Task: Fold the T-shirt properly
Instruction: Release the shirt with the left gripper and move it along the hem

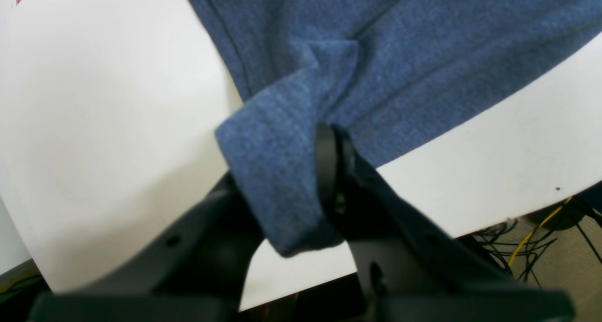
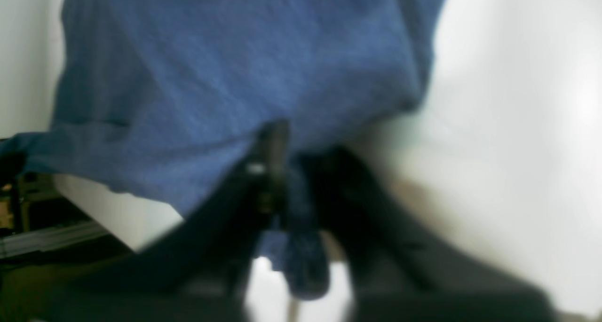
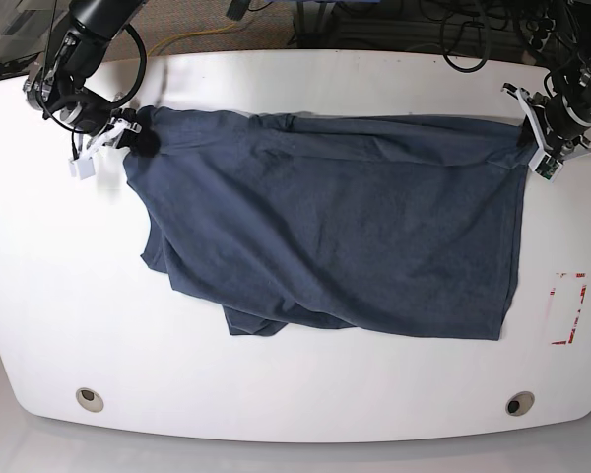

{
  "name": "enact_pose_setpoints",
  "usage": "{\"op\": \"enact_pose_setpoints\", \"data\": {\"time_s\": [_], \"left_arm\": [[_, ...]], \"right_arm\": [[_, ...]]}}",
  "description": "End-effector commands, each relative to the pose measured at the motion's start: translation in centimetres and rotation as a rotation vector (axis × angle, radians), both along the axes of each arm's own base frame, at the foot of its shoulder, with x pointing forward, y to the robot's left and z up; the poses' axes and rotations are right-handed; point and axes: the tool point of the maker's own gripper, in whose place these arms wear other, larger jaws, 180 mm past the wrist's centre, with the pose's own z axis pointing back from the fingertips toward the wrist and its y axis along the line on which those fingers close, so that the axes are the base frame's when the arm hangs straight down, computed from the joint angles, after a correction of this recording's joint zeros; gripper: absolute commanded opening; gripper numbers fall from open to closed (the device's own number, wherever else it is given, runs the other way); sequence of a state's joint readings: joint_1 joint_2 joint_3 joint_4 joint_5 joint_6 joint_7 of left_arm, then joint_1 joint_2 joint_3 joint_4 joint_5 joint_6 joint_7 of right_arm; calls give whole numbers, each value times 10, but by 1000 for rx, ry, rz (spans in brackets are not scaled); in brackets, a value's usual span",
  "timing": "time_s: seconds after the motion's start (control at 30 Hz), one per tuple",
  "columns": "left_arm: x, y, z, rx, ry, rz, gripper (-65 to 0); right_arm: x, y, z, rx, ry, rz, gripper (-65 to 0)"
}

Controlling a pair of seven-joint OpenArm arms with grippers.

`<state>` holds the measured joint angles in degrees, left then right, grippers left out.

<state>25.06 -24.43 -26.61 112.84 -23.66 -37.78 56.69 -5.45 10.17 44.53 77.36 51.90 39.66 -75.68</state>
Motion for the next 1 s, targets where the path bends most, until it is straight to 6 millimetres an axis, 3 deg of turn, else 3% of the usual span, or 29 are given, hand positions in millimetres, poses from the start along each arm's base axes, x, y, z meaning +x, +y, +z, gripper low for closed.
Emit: {"op": "enact_pose_setpoints", "data": {"time_s": [0.0,0.27,0.33,0.5,0.67,0.77,0.97], "left_arm": [[5,-2,10,11,-32,-51,-571],[-2,2,6,22,-5,-46,-544],[-7,2,3,22,10,-48,-483],[-14,1,-2,18,31,-45,-261],[-21,2,-3,-4,78,-30,-253],[-22,8,9,-72,56,17,-253],[-21,1,25,-159,63,-26,-253]], "right_arm": [[11,-10,13,-25,-53,-7,-650],[6,-13,11,-35,-39,-5,-650],[4,-13,10,-35,-36,-5,-650],[4,-12,9,-32,-34,-5,-650],[3,-13,9,-35,-33,-4,-650],[3,-13,9,-35,-32,-2,-650],[3,-13,9,-36,-30,-1,-650]]}}
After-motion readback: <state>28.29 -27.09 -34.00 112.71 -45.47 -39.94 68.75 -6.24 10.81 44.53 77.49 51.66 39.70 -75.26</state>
